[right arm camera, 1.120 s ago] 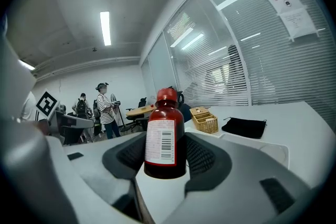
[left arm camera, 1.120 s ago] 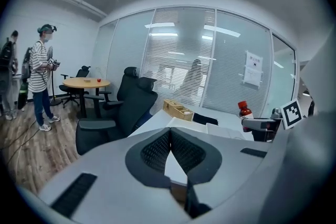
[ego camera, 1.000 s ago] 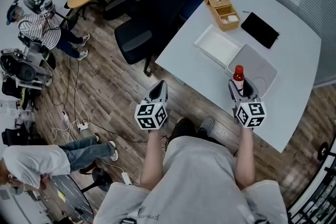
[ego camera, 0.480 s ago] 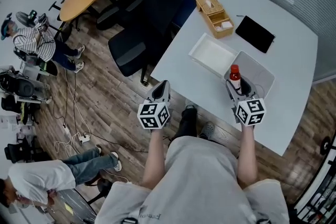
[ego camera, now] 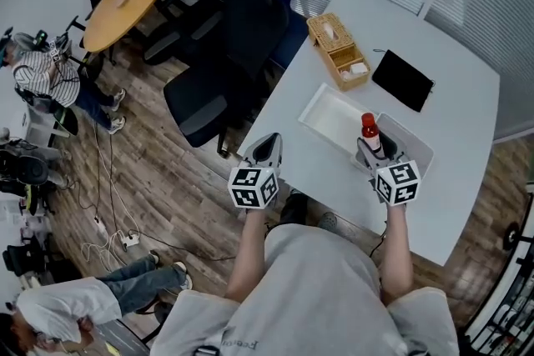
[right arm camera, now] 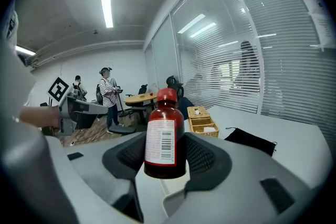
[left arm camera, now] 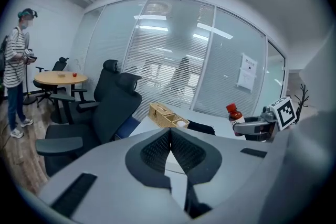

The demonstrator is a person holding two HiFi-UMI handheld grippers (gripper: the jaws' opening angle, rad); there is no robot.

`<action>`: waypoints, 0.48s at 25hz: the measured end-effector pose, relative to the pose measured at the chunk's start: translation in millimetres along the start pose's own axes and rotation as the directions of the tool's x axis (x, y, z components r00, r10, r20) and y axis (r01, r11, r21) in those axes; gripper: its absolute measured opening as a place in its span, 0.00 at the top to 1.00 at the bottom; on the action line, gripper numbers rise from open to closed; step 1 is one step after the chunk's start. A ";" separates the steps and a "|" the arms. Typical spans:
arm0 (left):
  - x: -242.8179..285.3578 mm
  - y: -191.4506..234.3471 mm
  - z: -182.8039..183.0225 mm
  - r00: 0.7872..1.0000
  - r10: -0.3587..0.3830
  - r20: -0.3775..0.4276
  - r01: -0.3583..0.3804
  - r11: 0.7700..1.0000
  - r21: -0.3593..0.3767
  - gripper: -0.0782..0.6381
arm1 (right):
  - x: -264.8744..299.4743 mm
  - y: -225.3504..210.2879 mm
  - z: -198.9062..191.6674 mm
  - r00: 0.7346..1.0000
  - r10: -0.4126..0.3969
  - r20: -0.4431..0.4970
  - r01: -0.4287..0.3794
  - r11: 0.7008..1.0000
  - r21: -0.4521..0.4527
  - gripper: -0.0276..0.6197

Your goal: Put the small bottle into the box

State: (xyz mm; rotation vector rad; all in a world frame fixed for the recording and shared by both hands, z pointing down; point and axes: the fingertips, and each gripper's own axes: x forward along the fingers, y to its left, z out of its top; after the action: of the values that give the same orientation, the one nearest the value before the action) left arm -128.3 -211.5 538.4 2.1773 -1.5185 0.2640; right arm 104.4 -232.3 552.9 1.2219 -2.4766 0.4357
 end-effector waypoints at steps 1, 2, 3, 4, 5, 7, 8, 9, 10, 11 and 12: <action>7.4 0.8 4.6 1.000 -0.014 0.002 0.014 1.000 -0.003 0.85 | 6.0 -2.6 1.2 1.000 -0.001 -0.012 0.001 1.000 -0.003 0.61; 14.1 1.6 9.1 1.000 -0.028 0.006 0.028 1.000 -0.010 0.85 | 12.0 -4.9 1.4 1.000 -0.003 -0.027 0.003 1.000 -0.008 0.61; 20.2 2.5 13.4 0.999 -0.042 0.011 0.042 0.999 -0.018 0.85 | 18.0 -6.9 0.6 0.999 -0.005 -0.042 0.005 1.000 -0.013 0.61; 26.1 3.5 16.9 0.998 -0.054 0.014 0.054 0.998 -0.024 0.85 | 23.5 -8.6 -0.7 0.998 -0.007 -0.058 0.006 1.000 -0.018 0.61; 32.0 4.5 19.5 0.998 -0.064 0.013 0.064 0.998 -0.024 0.85 | 28.6 -10.0 -2.2 0.997 -0.008 -0.072 0.007 1.000 -0.021 0.61; 43.1 7.2 23.6 0.997 -0.081 0.007 0.081 0.996 -0.020 0.85 | 39.4 -11.4 -4.6 0.995 -0.008 -0.103 0.005 1.000 -0.028 0.61; 47.8 9.2 25.4 0.996 -0.089 0.004 0.089 0.996 -0.019 0.85 | 45.7 -11.0 -5.4 0.993 -0.006 -0.120 0.002 0.999 -0.035 0.61; 52.2 11.2 26.9 0.995 -0.096 0.001 0.096 0.995 -0.018 0.85 | 52.3 -10.4 -6.1 0.991 -0.003 -0.137 -0.003 0.999 -0.044 0.61; 56.4 12.8 27.7 0.995 -0.102 -0.003 0.102 0.995 -0.015 0.85 | 58.8 -10.0 -6.9 0.988 0.001 -0.153 -0.009 0.999 -0.053 0.61; 60.4 13.8 27.9 0.994 -0.108 -0.009 0.108 0.994 -0.012 0.85 | 65.0 -9.9 -8.0 0.986 0.005 -0.169 -0.015 0.998 -0.060 0.61; 64.0 14.1 27.6 0.993 -0.114 -0.016 0.114 0.993 -0.009 0.85 | 71.0 -10.0 -9.8 0.983 0.009 -0.186 -0.022 0.997 -0.068 0.61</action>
State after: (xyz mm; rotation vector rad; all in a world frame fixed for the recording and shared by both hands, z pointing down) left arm -120.7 -281.9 544.5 2.2410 -1.3779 0.2366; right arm 73.7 -283.7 593.6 1.0841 -2.3246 0.4418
